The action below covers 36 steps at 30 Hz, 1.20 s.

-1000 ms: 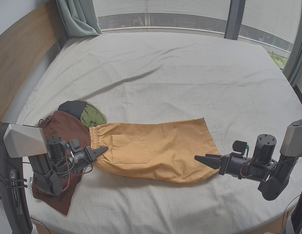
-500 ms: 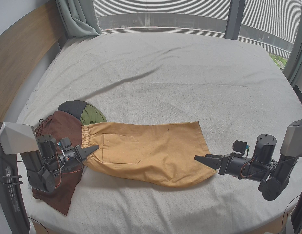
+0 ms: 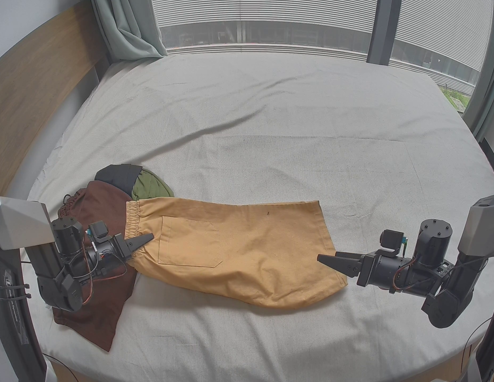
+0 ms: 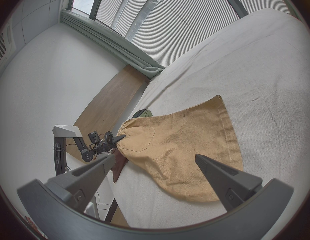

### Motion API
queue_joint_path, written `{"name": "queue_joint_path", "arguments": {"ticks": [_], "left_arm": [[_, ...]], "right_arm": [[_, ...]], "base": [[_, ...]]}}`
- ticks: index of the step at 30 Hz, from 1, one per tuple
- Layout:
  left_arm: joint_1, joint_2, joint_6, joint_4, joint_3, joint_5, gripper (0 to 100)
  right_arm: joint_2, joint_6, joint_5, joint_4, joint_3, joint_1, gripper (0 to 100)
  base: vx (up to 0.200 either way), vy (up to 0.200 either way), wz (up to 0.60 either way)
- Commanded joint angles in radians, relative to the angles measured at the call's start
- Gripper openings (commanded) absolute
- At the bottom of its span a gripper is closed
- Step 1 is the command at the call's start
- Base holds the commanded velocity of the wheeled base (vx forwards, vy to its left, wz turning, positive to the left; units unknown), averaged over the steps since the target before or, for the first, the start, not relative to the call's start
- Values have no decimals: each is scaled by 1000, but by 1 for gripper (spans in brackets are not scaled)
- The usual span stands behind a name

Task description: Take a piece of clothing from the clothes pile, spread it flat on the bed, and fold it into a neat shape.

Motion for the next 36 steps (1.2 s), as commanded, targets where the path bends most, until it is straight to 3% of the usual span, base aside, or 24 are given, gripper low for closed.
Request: {"name": "queue_joint_path", "arguments": {"ticks": [1,6,13,28,36], "left_arm": [[-29,-51,-3,0,15,2,0],[-95,-72,5,-2,16,18,0],[-180,-72,43,0,4,110,0],[-267,-69,34,0,-19,120,0],[-288,-72,-20,0,-41,120,0]], "right_arm": [[-2,0,0,-1,0,3,100],[-2,-1,0,-1,0,3,100],[-5,-1,0,-1,0,3,100],[-8,-1,0,0,0,4,100],[-18,-1,-1,-1,1,11,100]], "base": [[0,0,0],[0,0,0],[0,0,0],[0,0,0],[0,0,0]]}}
